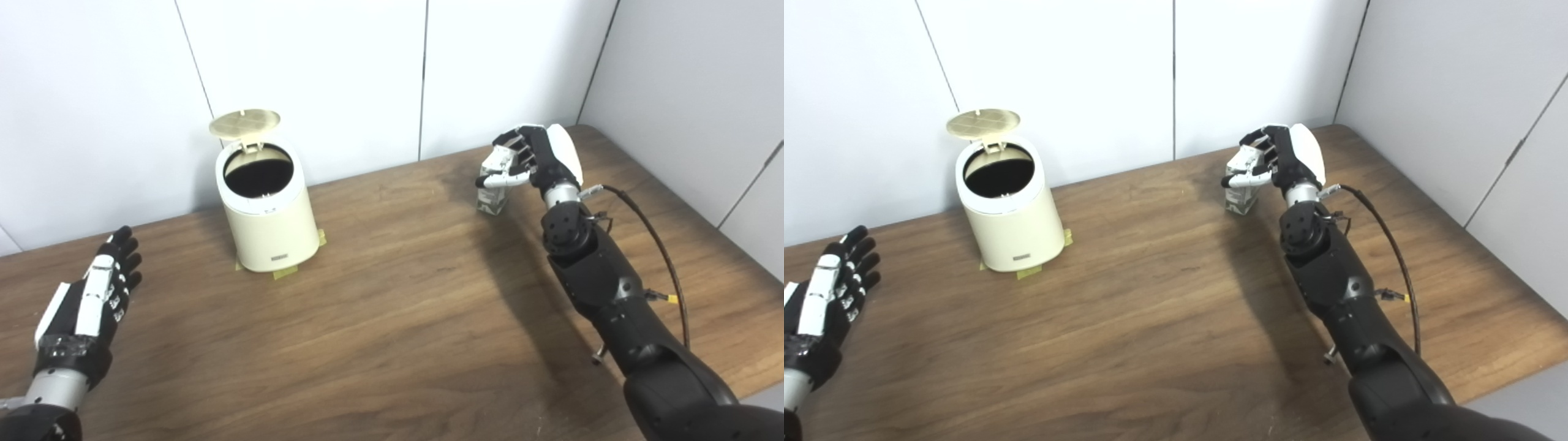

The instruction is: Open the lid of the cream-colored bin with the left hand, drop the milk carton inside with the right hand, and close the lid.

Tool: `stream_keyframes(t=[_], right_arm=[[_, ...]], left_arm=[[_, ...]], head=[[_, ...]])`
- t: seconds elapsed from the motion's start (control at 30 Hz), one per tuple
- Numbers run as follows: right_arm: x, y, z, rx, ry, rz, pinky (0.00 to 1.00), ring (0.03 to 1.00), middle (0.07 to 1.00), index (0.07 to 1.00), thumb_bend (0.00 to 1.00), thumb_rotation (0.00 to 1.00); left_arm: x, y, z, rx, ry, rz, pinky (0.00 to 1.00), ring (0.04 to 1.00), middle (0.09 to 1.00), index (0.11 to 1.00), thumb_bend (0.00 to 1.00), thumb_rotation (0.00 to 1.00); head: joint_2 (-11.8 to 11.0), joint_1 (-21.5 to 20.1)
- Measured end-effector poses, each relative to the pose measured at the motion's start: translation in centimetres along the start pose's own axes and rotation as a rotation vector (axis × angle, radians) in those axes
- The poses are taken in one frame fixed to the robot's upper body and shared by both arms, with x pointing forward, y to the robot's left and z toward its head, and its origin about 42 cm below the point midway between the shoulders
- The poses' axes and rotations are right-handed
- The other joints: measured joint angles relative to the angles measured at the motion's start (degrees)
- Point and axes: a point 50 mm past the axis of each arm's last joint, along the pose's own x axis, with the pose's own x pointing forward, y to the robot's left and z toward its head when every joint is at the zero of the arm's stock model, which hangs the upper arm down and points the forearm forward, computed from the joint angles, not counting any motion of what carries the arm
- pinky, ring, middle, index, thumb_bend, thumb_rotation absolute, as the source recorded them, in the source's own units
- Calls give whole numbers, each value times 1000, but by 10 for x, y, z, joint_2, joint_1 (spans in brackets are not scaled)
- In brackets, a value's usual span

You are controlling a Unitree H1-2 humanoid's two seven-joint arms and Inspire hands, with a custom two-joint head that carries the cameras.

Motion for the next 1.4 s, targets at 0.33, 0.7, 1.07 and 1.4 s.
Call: stream_keyframes(t=[0.33,0.7,1.07,1.4], right_arm=[[-17,-9,67,63,-210,-70,323,371,484,523,515,0],[-44,1,137,144,-367,-33,354,392,494,520,517,0],[-60,30,211,240,-562,55,292,356,483,549,509,0],[-57,54,231,255,-638,127,302,369,482,533,513,0]], left_arm=[[1,-5,-1,4,3,-10,1000,1000,1000,1000,400,1000],[3,-19,-4,-2,9,-20,1000,1000,1000,1000,453,1000],[3,-48,-14,-13,3,-23,1000,1000,998,999,449,1000],[3,-65,-25,46,10,-14,974,974,982,989,487,1000]], head=[[-2,26],[-8,99],[-28,214],[-42,263]])
